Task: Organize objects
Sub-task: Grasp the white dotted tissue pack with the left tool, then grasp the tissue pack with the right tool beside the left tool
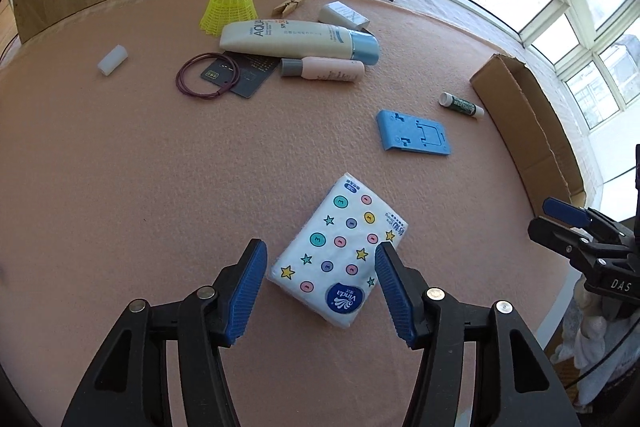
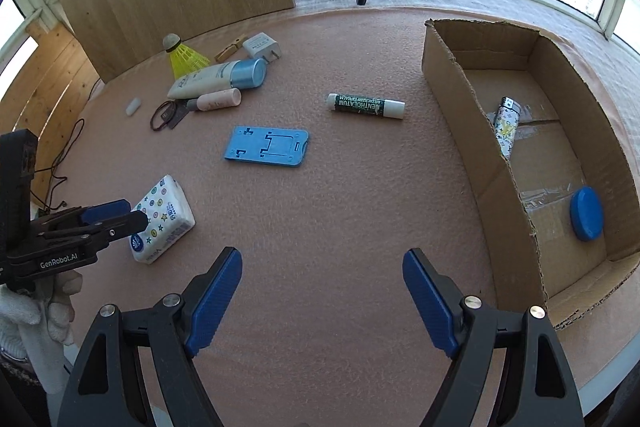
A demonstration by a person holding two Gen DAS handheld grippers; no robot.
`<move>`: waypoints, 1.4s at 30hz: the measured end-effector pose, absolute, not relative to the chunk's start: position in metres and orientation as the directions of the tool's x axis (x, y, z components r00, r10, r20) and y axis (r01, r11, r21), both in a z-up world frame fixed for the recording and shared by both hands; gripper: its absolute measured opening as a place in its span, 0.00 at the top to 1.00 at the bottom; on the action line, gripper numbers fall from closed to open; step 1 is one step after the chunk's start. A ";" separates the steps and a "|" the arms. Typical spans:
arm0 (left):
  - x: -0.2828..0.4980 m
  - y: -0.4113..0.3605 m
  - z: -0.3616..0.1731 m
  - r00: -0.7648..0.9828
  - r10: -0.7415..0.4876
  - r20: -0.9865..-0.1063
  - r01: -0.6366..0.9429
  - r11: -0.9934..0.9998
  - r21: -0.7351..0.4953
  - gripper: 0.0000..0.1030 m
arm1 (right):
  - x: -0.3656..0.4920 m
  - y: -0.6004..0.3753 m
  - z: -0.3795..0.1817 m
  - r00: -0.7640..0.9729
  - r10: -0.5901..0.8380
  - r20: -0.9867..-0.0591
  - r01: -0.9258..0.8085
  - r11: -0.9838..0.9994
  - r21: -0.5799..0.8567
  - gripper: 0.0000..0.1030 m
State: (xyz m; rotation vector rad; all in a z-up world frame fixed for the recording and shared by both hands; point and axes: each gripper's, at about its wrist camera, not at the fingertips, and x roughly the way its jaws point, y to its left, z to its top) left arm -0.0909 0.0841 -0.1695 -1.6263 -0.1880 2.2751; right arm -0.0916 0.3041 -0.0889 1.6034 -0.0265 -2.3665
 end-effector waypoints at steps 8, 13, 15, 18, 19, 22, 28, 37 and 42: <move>-0.070 0.116 -0.175 -0.252 0.414 -0.874 -0.227 -0.904 -0.363 0.42 | -0.101 0.289 -0.094 -0.313 -0.290 -0.904 0.221 -0.948 0.227 0.23; -0.070 0.117 -0.170 -0.307 0.316 -0.898 -0.212 -0.942 -0.259 0.42 | -0.105 0.271 -0.097 -0.298 -0.299 -0.907 0.254 -0.940 0.226 0.23; -0.069 0.114 -0.167 -0.318 0.291 -0.902 -0.218 -0.949 -0.229 0.42 | -0.107 0.264 -0.099 -0.288 -0.307 -0.907 0.267 -0.935 0.232 0.23; -0.070 0.111 -0.168 -0.309 0.305 -0.901 -0.214 -0.945 -0.246 0.42 | -0.111 0.255 -0.103 -0.261 -0.325 -0.909 0.274 -0.928 0.253 0.23; -0.070 0.110 -0.169 -0.310 0.303 -0.901 -0.213 -0.946 -0.245 0.42 | -0.112 0.252 -0.106 -0.250 -0.331 -0.910 0.275 -0.925 0.261 0.23; -0.069 0.108 -0.168 -0.311 0.309 -0.899 -0.211 -0.944 -0.252 0.42 | -0.116 0.243 -0.112 -0.224 -0.350 -0.909 0.275 -0.918 0.286 0.23; -0.070 0.110 -0.170 -0.313 0.312 -0.897 -0.211 -0.944 -0.254 0.42 | -0.120 0.227 -0.121 -0.182 -0.374 -0.909 0.292 -0.904 0.313 0.30; -0.072 0.112 -0.175 -0.305 0.341 -0.889 -0.195 -0.936 -0.293 0.42 | -0.119 0.209 -0.125 -0.137 -0.394 -0.909 0.337 -0.881 0.331 0.49; -0.073 0.114 -0.178 -0.301 0.360 -0.883 -0.183 -0.931 -0.316 0.42 | -0.121 0.205 -0.131 -0.109 -0.404 -0.908 0.339 -0.874 0.348 0.52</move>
